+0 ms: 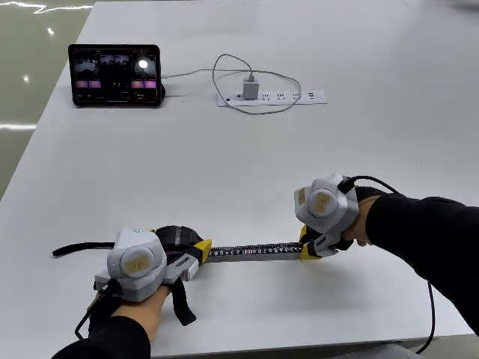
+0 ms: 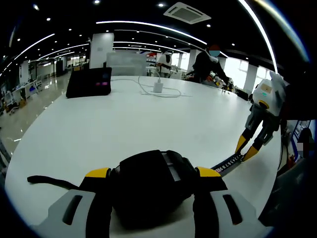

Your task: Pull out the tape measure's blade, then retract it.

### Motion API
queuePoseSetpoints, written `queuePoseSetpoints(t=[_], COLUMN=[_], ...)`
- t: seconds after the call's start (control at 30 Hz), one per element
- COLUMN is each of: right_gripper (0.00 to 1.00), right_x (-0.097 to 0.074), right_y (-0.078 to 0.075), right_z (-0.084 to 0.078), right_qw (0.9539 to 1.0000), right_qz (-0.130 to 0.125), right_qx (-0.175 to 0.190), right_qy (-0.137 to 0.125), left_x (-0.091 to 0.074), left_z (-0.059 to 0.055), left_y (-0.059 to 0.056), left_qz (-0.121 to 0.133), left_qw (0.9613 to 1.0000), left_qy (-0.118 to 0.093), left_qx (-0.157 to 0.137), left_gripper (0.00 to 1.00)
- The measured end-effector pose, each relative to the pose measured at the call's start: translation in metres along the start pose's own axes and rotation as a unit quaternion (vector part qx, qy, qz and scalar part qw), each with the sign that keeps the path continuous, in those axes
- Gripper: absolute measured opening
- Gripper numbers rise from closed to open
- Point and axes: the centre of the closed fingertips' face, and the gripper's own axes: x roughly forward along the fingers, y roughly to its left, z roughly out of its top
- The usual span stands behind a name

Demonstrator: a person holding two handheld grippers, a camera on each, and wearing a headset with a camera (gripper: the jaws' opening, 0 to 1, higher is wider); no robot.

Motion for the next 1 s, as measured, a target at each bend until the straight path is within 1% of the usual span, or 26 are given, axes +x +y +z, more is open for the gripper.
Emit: queuePoseSetpoints(t=[1.0], right_gripper=[0.1], right_x=[0.004], right_y=[0.0], right_z=[0.014], right_qw=[1.0], right_qz=[0.0], right_qx=[-0.004], right_qy=[-0.001], left_x=[-0.001], left_z=[0.0], left_y=[-0.001], left_qz=[-0.001], left_qw=[1.0], left_qy=[0.0], left_qx=[0.001], left_gripper=[0.61])
